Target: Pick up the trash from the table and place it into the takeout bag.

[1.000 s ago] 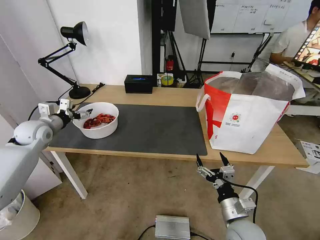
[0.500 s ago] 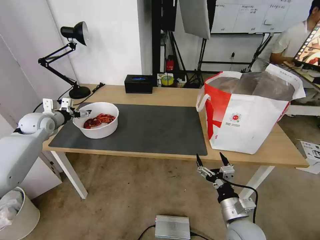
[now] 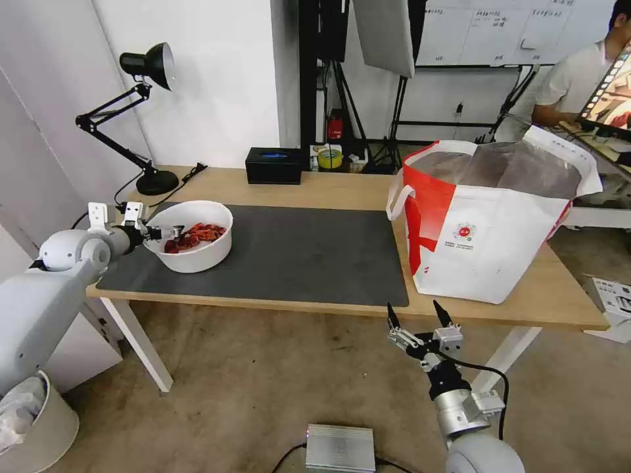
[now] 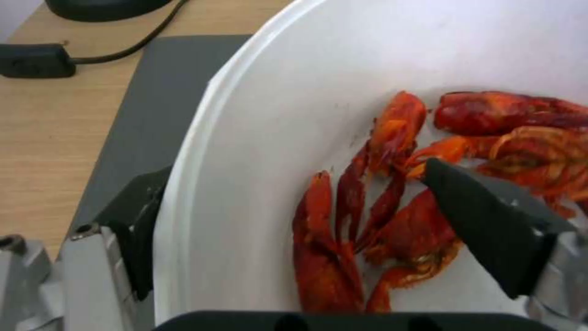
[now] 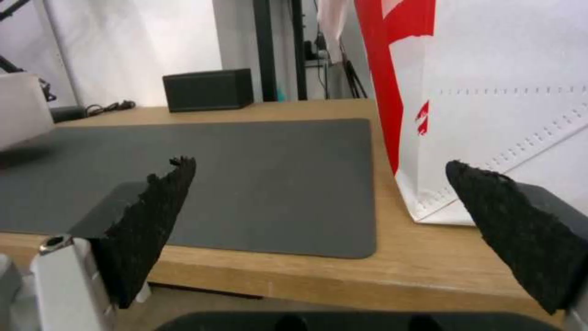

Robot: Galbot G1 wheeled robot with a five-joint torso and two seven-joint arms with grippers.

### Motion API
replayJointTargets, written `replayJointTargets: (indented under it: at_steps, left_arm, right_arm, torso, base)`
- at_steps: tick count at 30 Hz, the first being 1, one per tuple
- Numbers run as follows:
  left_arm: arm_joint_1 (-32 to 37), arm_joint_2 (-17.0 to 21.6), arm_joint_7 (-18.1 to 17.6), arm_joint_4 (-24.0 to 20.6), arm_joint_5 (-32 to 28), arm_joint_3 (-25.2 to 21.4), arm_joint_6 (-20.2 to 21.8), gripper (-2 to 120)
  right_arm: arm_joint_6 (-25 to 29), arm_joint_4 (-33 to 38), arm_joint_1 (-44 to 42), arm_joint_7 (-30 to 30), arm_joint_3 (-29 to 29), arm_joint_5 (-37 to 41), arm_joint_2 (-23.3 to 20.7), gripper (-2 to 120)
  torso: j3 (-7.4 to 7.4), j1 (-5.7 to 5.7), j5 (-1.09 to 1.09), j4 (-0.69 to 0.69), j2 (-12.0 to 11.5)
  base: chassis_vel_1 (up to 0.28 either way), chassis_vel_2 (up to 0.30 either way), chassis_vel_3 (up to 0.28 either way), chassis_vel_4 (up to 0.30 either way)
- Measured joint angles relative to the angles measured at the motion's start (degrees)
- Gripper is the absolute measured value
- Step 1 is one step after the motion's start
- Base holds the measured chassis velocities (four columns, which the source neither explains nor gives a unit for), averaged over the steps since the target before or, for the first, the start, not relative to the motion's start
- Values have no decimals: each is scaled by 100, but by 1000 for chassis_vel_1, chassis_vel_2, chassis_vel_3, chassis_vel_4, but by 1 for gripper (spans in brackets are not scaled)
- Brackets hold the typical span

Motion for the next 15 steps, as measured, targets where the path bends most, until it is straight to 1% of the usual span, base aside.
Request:
replayJointTargets:
  at_steps: [1,3,4,5,7,8,10,11,12,13,14,15]
  left_arm:
    - [0,0,0,0,0,0,0,92]
    - [3,-11,0,0,3,-6,-11,85]
    - [3,-17,-2,-9,4,-10,-17,78]
    - [5,-18,-3,-21,5,-15,-18,72]
    - [8,-18,-3,-26,5,-17,-19,72]
    - [35,-16,-3,-58,7,-30,-21,62]
    - [41,-16,-3,-64,7,-33,-22,60]
    - [86,-14,-4,-97,11,-63,-26,51]
    - [107,-14,-4,-108,13,-77,-26,46]
    - [107,-14,-4,-108,13,-77,-26,46]
    - [127,-13,-4,-122,15,-87,-28,43]
    - [147,-7,-4,-136,16,-98,-30,37]
  right_arm:
    - [0,0,0,0,0,0,0,100]
    - [0,0,0,0,0,0,0,100]
    - [0,0,0,0,0,0,0,100]
    - [0,0,0,0,0,0,0,100]
    - [0,0,0,0,0,0,0,100]
    - [0,0,0,0,0,0,0,100]
    - [0,0,0,0,0,0,0,100]
    - [0,0,0,0,0,0,0,100]
    - [0,0,0,0,0,0,0,100]
    - [0,0,0,0,0,0,0,100]
    - [0,0,0,0,0,0,0,100]
    - [0,0,0,0,0,0,0,100]
  torso:
    - [0,0,0,0,0]
    - [0,0,1,0,0]
    - [0,0,1,0,0]
    - [0,0,1,0,0]
    - [0,0,0,0,0]
    - [0,0,1,0,0]
    - [0,0,1,0,0]
    - [0,0,1,0,0]
    - [0,0,1,0,0]
    - [0,0,1,0,0]
    - [0,0,0,0,0]
    - [0,0,1,0,0]
  base:
    - [0,0,0,0]
    - [0,0,0,0]
    - [0,0,0,0]
    - [0,0,0,0]
    - [0,0,0,0]
    - [0,0,0,0]
    - [0,0,0,0]
    - [0,0,0,0]
    - [0,0,0,0]
    - [0,0,0,0]
    - [0,0,0,0]
    - [0,0,0,0]
